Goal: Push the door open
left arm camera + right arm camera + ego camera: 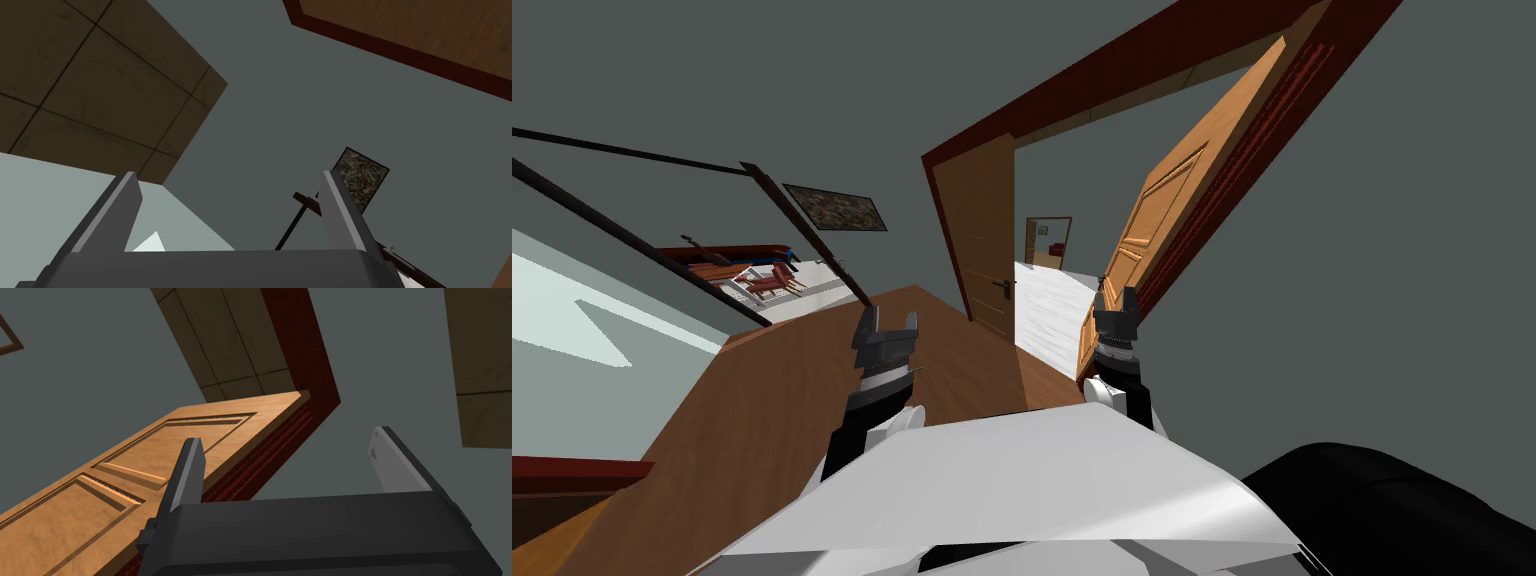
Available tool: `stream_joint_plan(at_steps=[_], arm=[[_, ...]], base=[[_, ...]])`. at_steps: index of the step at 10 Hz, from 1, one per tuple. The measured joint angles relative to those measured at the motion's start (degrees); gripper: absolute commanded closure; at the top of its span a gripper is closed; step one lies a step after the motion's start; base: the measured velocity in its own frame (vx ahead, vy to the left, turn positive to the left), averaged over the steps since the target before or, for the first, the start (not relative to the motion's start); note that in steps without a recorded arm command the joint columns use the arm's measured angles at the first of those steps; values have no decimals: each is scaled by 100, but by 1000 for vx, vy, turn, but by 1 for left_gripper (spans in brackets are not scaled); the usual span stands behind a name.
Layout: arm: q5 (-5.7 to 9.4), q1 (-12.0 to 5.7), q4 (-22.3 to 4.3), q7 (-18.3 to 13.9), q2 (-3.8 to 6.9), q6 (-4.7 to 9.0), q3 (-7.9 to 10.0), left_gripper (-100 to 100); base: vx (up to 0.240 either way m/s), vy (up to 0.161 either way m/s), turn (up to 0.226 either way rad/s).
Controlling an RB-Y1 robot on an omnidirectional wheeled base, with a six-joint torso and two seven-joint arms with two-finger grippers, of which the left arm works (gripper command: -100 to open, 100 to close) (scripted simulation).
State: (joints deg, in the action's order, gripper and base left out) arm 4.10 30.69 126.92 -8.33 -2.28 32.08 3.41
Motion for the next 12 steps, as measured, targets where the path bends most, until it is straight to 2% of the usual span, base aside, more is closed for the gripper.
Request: stream_joint_plan(at_steps=[1,2,6,7,12], arm=[[17,-76,-143,7,31,39,-42,-100],[29,-198,-314,15,80,16,-81,-100],[69,-506,-774,56,196,-79,-266,-100],[98,-666,-952,52,248,-115,-273,-100],[146,-1278,-1815,153,345,-226,-593,-100]], base=[[98,62,-55],[97,63,-47],[74,58,-32],[83,64,-40],[87,75,-47]])
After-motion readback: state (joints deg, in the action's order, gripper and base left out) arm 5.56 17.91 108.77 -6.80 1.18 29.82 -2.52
